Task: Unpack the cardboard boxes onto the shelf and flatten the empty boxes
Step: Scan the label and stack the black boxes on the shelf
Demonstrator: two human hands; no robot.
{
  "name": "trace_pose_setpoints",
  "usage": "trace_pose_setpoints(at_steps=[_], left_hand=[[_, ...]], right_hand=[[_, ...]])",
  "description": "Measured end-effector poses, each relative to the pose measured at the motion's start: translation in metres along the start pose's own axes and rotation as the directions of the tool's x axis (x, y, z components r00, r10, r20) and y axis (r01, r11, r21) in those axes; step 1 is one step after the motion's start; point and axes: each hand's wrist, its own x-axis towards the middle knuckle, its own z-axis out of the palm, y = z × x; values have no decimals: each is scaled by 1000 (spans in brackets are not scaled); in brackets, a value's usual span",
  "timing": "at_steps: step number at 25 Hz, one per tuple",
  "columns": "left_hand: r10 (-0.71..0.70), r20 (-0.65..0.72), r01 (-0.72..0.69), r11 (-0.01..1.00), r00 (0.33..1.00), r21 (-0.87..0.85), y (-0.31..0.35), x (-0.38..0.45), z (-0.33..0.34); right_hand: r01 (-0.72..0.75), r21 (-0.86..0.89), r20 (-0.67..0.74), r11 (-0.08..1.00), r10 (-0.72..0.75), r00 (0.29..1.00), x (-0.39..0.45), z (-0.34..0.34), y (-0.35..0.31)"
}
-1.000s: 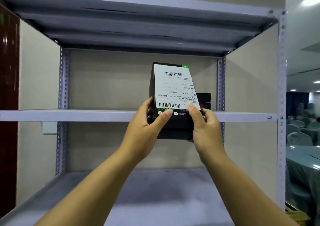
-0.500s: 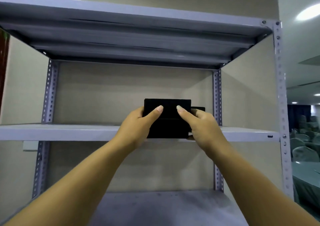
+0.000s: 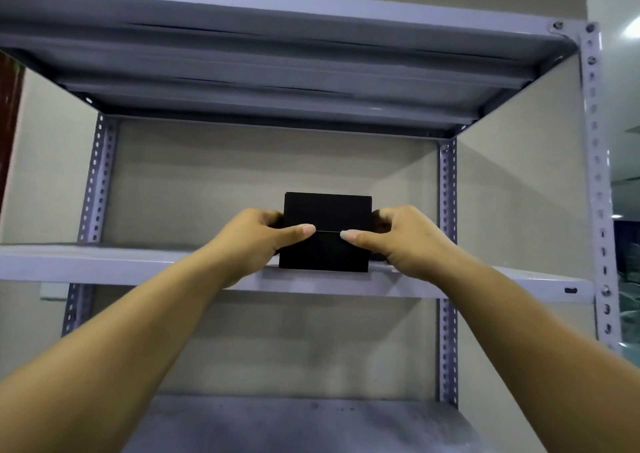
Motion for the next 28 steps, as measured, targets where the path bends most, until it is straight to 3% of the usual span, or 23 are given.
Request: trace_pose_setpoints(at_steps=[4, 11, 22, 28], left_hand=[[-66, -78, 78, 982, 995, 173, 2, 21, 10], [-119, -89, 140, 946, 989, 291, -1, 64, 22], [-140, 98, 79, 880, 985, 468, -16, 126, 50], [-134, 122, 52, 855, 983, 517, -13, 138, 59]], right_hand=[[-31, -80, -26, 996, 29, 999, 22, -2, 17], [-89, -158, -1, 983, 90, 996, 56, -4, 38], [-224, -209, 63, 952, 242, 968, 93, -13, 71], [-242, -211, 89, 947, 265, 960, 93, -18, 80]])
